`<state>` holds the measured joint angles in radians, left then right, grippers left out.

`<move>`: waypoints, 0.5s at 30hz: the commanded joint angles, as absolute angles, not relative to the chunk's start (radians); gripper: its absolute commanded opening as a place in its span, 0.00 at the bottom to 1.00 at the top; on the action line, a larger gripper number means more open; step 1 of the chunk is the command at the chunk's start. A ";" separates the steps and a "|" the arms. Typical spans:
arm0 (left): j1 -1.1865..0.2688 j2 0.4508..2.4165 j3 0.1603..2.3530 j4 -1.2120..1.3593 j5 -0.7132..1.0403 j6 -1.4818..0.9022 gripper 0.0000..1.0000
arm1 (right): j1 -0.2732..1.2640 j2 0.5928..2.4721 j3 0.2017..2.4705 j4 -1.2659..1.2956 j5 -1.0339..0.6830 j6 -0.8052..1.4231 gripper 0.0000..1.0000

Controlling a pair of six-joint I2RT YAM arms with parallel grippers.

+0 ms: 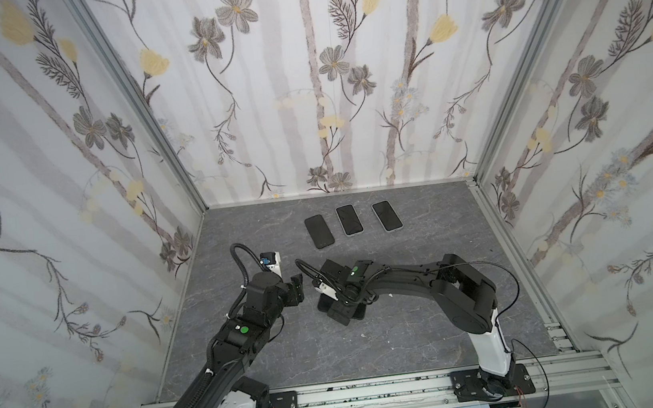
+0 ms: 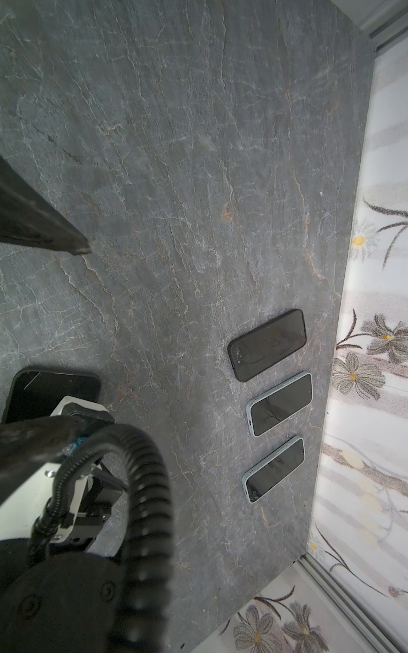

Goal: Put the phone into the phone case

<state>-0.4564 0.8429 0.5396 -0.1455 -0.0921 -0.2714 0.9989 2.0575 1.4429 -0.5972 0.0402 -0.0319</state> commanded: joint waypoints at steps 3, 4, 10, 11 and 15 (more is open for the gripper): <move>-0.455 0.844 0.544 -0.129 -0.087 -0.275 0.72 | 1.000 2.101 1.445 -0.668 0.004 -0.075 0.85; -0.456 0.845 0.544 -0.129 -0.086 -0.275 0.72 | 1.000 2.102 1.444 -0.666 0.002 -0.073 0.83; -0.455 0.869 0.531 -0.108 -0.093 -0.313 0.72 | 0.920 2.088 1.417 -0.647 0.025 0.056 0.67; -0.454 0.890 0.532 -0.103 -0.107 -0.344 0.71 | 0.896 2.087 1.405 -0.645 0.041 0.091 0.64; -0.453 0.996 0.568 -0.109 -0.173 -0.401 0.71 | 0.786 2.047 1.335 -0.603 0.083 0.228 0.61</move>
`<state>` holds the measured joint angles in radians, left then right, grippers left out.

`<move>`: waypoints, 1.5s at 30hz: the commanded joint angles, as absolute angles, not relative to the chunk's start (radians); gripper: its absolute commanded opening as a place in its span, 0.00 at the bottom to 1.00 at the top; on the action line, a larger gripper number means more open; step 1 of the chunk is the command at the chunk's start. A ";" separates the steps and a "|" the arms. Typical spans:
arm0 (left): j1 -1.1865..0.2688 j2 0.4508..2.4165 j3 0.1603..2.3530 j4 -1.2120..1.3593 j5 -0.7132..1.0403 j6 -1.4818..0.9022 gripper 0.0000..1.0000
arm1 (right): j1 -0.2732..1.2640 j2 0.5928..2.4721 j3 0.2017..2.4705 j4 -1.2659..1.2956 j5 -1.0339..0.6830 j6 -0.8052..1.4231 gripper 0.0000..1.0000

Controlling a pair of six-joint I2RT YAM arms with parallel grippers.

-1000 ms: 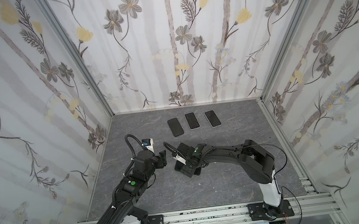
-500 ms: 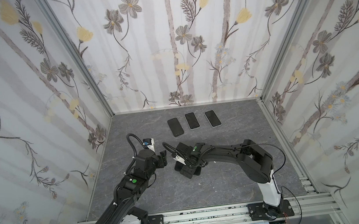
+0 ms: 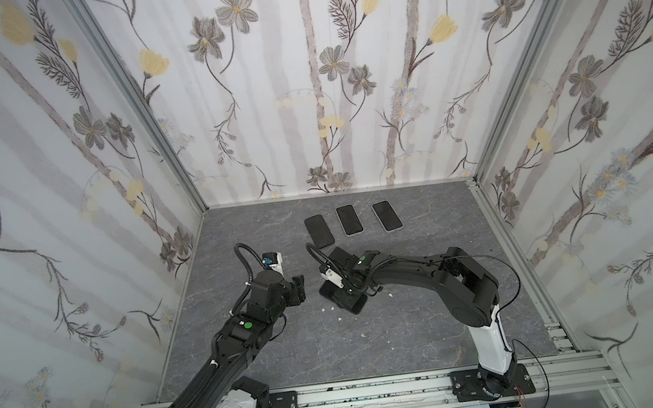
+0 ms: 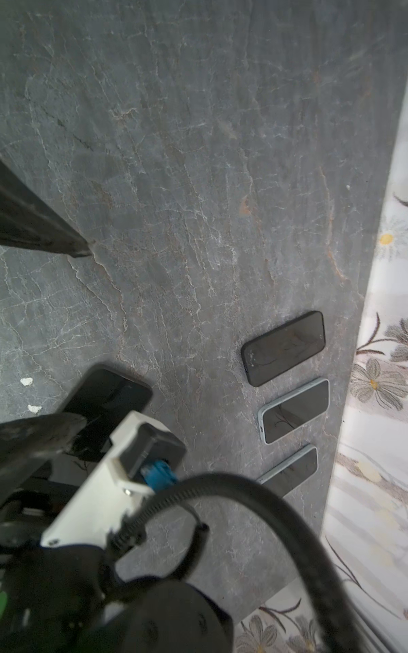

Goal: Put the phone into the phone case

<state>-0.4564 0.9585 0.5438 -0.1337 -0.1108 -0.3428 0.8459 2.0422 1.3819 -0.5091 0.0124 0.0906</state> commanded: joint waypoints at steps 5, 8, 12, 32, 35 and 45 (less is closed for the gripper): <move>-0.449 1.048 0.587 -0.004 -0.242 -0.437 0.74 | 0.739 2.023 1.307 -0.572 0.034 0.316 0.83; -0.444 1.073 0.581 0.096 -0.341 -0.435 0.80 | 0.739 1.981 1.307 -0.552 0.035 0.359 0.94; -0.422 1.081 0.497 0.333 -0.583 -0.371 0.96 | 0.735 1.845 1.289 -0.491 0.078 0.392 1.00; 0.003 1.599 0.121 1.598 -0.099 -0.089 1.00 | 0.116 1.470 0.333 1.045 0.186 -0.044 1.00; 0.002 1.556 0.133 1.504 -0.085 -0.085 1.00 | 0.019 1.483 0.264 1.177 0.037 0.026 1.00; -0.055 1.588 0.219 1.384 -0.317 -0.088 1.00 | -0.009 1.512 0.215 1.288 0.003 0.047 0.99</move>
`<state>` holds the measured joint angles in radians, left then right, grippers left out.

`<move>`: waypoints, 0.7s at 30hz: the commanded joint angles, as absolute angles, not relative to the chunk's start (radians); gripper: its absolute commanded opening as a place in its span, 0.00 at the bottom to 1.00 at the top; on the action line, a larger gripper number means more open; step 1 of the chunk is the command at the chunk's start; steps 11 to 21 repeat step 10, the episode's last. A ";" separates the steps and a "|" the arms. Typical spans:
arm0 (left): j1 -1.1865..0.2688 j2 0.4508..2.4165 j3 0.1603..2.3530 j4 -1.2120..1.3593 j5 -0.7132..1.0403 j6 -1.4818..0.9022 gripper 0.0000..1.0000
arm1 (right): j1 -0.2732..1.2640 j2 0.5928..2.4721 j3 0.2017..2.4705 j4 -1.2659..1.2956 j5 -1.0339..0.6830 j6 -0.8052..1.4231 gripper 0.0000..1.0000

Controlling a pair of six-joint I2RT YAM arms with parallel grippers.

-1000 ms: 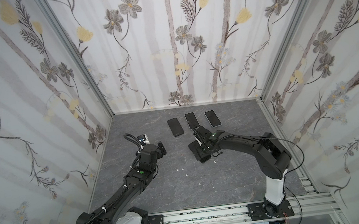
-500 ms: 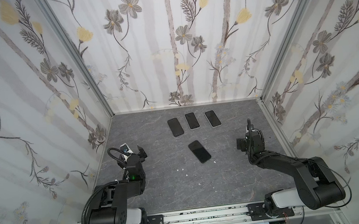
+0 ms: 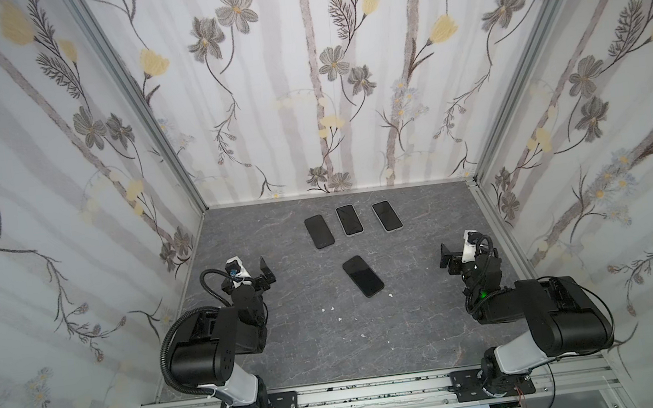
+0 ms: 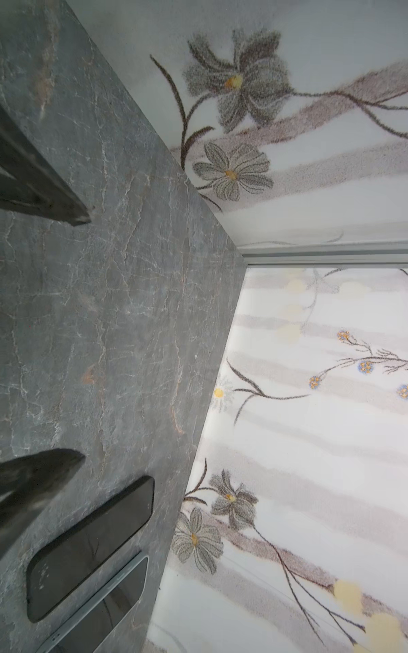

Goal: Put the phone into the phone case

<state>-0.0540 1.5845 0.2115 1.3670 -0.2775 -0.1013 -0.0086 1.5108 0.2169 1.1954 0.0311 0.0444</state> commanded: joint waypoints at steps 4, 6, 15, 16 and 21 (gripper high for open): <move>-0.055 1.587 0.225 1.372 -0.305 -0.086 1.00 | -0.008 1.509 0.209 1.292 0.004 0.046 1.00; -0.055 1.588 0.224 1.375 -0.306 -0.084 1.00 | -0.009 1.511 0.210 1.297 -0.002 0.040 1.00; -0.058 1.588 0.222 1.379 -0.313 -0.082 1.00 | -0.008 1.509 0.209 1.296 -0.002 0.040 1.00; -0.058 1.588 0.222 1.379 -0.313 -0.082 1.00 | -0.008 1.509 0.209 1.296 -0.002 0.040 1.00; -0.058 1.588 0.222 1.379 -0.313 -0.082 1.00 | -0.008 1.509 0.209 1.296 -0.002 0.040 1.00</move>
